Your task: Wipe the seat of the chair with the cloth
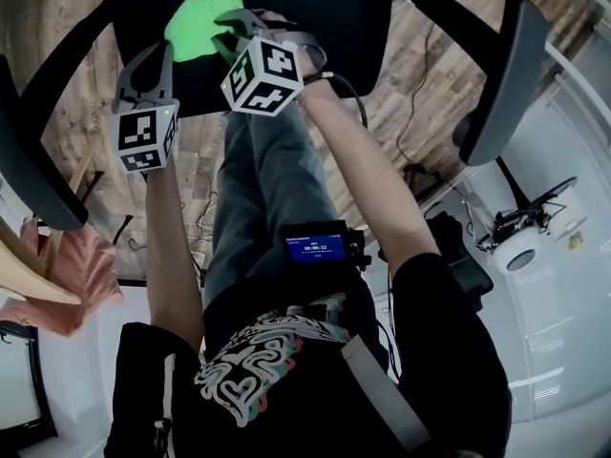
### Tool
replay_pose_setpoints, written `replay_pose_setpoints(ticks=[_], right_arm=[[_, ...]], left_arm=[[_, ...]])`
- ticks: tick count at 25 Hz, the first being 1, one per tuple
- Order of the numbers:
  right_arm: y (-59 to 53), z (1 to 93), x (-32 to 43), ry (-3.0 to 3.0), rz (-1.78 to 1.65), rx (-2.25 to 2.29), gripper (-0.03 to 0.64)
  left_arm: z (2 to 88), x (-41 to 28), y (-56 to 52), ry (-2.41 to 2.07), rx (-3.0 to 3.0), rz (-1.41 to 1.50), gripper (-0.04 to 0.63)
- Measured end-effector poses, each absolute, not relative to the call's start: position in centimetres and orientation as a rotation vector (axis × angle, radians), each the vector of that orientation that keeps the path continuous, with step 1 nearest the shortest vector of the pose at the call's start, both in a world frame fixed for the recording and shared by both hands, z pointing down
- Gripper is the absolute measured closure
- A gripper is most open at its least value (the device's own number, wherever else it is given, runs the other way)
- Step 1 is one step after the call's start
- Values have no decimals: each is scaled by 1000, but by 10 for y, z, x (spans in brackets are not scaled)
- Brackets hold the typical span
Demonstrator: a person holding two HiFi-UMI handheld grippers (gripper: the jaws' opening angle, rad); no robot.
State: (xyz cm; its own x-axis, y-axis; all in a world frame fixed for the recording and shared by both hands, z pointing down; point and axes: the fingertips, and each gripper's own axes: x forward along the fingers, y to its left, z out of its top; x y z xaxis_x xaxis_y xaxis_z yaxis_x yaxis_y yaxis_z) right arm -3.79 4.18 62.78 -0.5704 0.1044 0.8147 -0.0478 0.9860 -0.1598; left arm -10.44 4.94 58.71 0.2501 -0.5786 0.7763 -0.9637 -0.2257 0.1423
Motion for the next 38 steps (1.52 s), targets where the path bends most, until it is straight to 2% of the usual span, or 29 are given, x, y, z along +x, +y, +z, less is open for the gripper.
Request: replay_pose_setpoints(ticks=[38], right_arm=[[-22, 626, 115, -2044, 388, 449, 560]], left_arm=[[613, -37, -16, -1131, 2109, 860, 595]])
